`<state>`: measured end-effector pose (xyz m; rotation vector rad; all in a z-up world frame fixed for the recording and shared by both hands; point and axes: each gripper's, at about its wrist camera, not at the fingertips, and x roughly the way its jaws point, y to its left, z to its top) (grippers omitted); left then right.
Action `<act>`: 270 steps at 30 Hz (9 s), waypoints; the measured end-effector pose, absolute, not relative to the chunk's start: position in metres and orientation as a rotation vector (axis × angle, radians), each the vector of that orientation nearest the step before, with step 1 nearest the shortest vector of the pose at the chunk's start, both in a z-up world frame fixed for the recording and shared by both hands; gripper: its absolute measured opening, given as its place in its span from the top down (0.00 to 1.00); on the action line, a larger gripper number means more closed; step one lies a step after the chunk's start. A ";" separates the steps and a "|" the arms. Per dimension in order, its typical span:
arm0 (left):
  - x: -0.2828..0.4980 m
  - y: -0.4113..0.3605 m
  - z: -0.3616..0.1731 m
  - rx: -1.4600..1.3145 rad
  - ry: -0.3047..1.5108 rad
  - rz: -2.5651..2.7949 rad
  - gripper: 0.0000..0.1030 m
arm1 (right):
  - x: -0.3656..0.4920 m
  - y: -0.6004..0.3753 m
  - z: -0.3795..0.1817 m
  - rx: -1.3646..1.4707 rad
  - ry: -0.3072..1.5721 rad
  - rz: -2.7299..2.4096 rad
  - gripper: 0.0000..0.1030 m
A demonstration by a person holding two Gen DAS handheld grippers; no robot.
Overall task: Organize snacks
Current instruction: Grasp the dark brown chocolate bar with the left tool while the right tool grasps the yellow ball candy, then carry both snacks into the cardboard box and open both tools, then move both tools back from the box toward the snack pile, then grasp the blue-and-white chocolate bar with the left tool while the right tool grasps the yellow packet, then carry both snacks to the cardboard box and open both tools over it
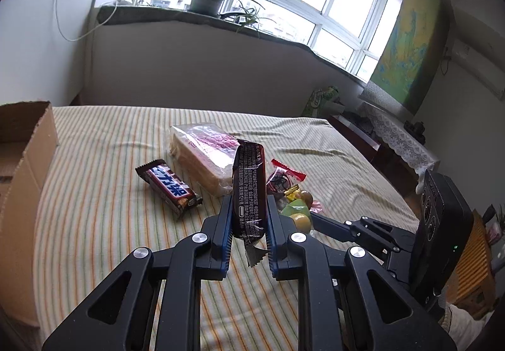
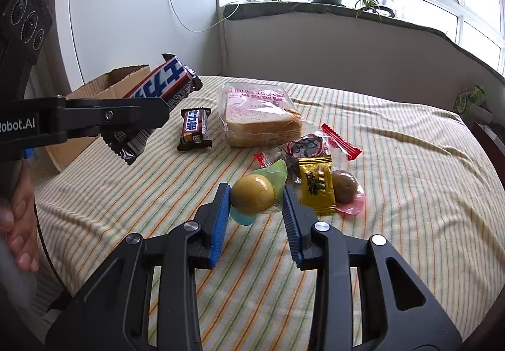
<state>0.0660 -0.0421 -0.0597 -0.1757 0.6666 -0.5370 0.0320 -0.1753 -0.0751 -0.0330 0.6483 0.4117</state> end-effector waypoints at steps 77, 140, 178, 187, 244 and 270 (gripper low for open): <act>0.026 0.197 -0.058 -0.218 0.591 0.140 0.31 | 0.039 0.098 -0.007 -0.235 0.551 0.840 0.53; -0.002 -0.110 0.034 0.267 0.488 -0.203 0.22 | -0.029 -0.261 0.015 0.128 0.374 0.291 0.22; 0.111 -0.051 -0.096 -0.129 0.859 -0.220 0.22 | 0.035 -0.230 -0.076 -0.018 0.712 0.326 0.26; 0.154 -0.057 -0.113 -0.171 0.931 -0.227 0.22 | 0.078 -0.213 -0.088 -0.059 0.810 0.363 0.49; 0.012 -0.003 0.000 -0.138 0.478 -0.358 0.72 | -0.017 -0.212 0.029 0.085 0.464 0.372 0.90; -0.004 0.155 -0.045 -0.302 0.498 -0.051 0.72 | 0.010 0.000 0.016 -0.106 0.567 0.736 0.90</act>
